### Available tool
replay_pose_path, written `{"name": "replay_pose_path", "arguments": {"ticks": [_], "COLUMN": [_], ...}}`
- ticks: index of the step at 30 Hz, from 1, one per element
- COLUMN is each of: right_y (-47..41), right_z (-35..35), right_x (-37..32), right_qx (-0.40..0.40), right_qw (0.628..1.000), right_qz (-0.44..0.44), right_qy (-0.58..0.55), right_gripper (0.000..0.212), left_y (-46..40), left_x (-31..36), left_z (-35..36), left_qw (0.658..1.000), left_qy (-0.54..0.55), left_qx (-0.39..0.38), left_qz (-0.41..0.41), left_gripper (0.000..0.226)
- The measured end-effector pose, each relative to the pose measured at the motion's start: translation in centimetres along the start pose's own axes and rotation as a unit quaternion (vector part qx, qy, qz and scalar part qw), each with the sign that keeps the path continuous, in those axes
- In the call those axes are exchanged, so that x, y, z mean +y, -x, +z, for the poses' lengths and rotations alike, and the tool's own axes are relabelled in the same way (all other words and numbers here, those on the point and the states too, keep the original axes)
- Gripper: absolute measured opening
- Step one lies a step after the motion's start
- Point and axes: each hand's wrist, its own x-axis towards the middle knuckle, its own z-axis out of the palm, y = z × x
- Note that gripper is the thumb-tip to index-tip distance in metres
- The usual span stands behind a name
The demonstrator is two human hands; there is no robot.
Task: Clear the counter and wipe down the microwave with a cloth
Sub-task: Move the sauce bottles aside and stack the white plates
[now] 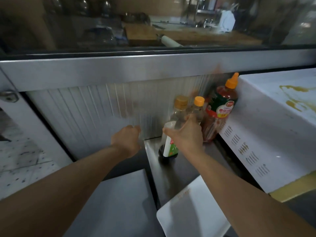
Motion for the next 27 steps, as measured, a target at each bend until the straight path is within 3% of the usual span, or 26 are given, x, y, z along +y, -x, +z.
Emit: {"name": "replay_pose_path", "arguments": {"ticks": [13,20,27], "right_y": [0.3,2.0,3.4], "right_z": [3.7,3.0,5.5], "right_x": [-1.1,0.2,4.0], "right_qx": [0.045,-0.017,-0.114], "right_qw": [0.998,1.0,0.988], "right_qz": [-0.022,0.006,0.095], "right_qy": [0.023,-0.002,0.052], "right_gripper": [0.083,0.097,0.072], "left_y": [0.7,1.2,0.8], "left_x": [-2.2,-2.0,-1.9], "left_z": [1.6,1.3,2.0], "left_qw": [1.0,1.0,0.999], "left_qy": [-0.012,0.008,0.003], "left_qx": [-0.02,-0.017,-0.021], "left_qz": [0.011,0.015,0.029], "left_gripper": [0.053,0.053,0.052]}}
